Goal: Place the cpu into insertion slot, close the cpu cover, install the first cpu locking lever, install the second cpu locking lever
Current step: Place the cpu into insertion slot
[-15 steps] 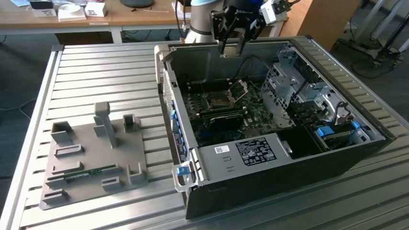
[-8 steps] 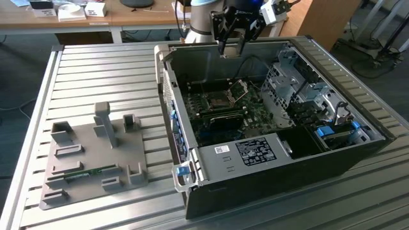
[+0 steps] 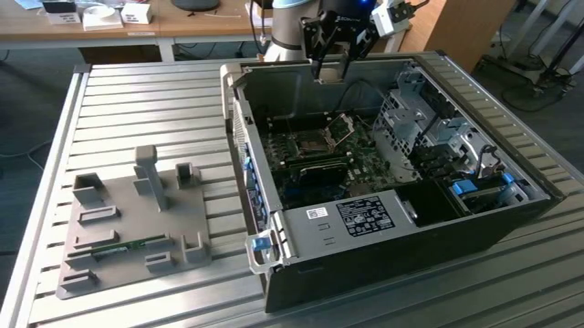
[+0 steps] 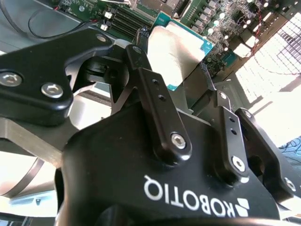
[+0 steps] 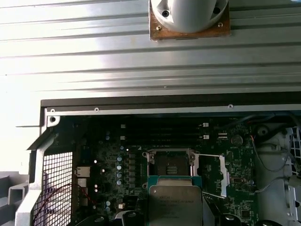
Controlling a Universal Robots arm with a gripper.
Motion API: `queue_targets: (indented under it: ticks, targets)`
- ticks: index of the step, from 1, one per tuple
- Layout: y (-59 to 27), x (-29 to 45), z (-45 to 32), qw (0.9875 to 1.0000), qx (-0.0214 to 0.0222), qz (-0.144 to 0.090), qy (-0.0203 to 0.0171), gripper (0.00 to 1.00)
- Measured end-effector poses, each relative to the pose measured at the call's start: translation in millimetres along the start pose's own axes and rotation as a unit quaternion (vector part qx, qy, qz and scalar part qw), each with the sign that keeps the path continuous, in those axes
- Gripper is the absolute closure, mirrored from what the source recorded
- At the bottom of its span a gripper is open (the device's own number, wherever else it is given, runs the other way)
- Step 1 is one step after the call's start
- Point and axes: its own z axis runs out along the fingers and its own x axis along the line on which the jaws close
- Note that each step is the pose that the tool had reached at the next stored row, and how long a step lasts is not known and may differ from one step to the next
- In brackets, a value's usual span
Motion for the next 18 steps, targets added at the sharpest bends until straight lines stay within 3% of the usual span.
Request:
queue_targets:
  ticks: [18]
  targets:
    - [-0.5, -0.1, 5.8, 1.0000, -0.0001, 0.000, -0.0004, 0.46]
